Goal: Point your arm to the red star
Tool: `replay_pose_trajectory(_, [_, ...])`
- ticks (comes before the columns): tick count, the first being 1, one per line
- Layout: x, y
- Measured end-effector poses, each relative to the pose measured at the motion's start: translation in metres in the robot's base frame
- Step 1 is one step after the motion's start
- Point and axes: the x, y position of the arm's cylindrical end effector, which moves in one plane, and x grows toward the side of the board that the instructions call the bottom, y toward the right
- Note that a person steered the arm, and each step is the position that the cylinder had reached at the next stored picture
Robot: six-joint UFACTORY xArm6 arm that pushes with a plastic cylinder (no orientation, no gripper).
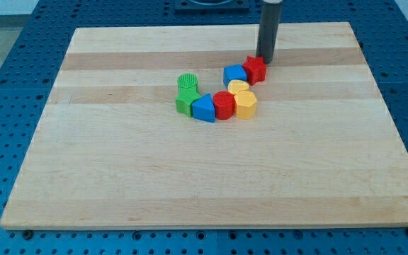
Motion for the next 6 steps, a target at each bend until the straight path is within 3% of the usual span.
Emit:
replay_pose_trajectory(2, [0.022,0.044])
replay_pose_trajectory(4, [0.059,0.003])
replay_pose_trajectory(6, [0.04,-0.014])
